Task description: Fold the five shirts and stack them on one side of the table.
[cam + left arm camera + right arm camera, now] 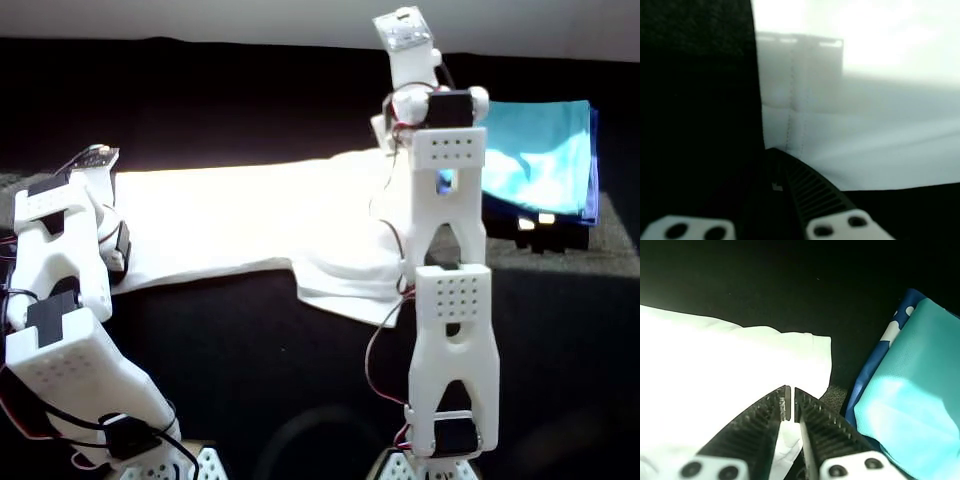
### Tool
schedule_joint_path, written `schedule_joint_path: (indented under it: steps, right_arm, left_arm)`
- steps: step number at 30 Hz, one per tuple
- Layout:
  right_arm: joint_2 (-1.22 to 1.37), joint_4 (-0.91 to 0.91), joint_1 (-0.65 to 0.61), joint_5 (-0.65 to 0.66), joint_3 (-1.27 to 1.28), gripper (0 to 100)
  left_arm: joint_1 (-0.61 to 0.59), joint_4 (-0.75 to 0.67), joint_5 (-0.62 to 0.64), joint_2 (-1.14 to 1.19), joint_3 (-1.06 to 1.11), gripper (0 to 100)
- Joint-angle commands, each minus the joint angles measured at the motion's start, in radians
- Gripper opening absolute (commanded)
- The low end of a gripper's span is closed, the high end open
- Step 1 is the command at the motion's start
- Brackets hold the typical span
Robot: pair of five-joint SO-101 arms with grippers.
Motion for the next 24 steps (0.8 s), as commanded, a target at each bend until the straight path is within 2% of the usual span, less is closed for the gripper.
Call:
schedule_joint_path:
  steps: [1, 8, 11, 17, 22, 24]
  right_arm:
    - [-0.277, 0.013, -0.05, 0.005, 0.255, 3.1]
    - [-0.611, 0.004, -0.127, 0.011, 0.938, 2.6]
    - [-0.688, 0.004, -0.139, 0.103, 1.156, 2.6]
    - [-0.731, -0.056, -0.163, 0.256, 1.435, 3.2]
    - [-0.73, -0.206, -0.17, 0.258, 1.577, 12.9]
    - [-0.73, -0.262, -0.17, 0.258, 1.615, 13.5]
  left_arm:
    - [0.005, -0.032, 0.003, 0.005, 0.002, 1]
    - [0.005, -0.032, 0.003, 0.005, 0.002, 1]
    - [0.005, -0.032, 0.003, 0.005, 0.002, 1]
    - [0.005, -0.032, 0.003, 0.005, 0.002, 1]
    - [0.005, -0.032, 0.003, 0.005, 0.002, 1]
    - [0.005, -0.032, 0.003, 0.005, 0.002, 1]
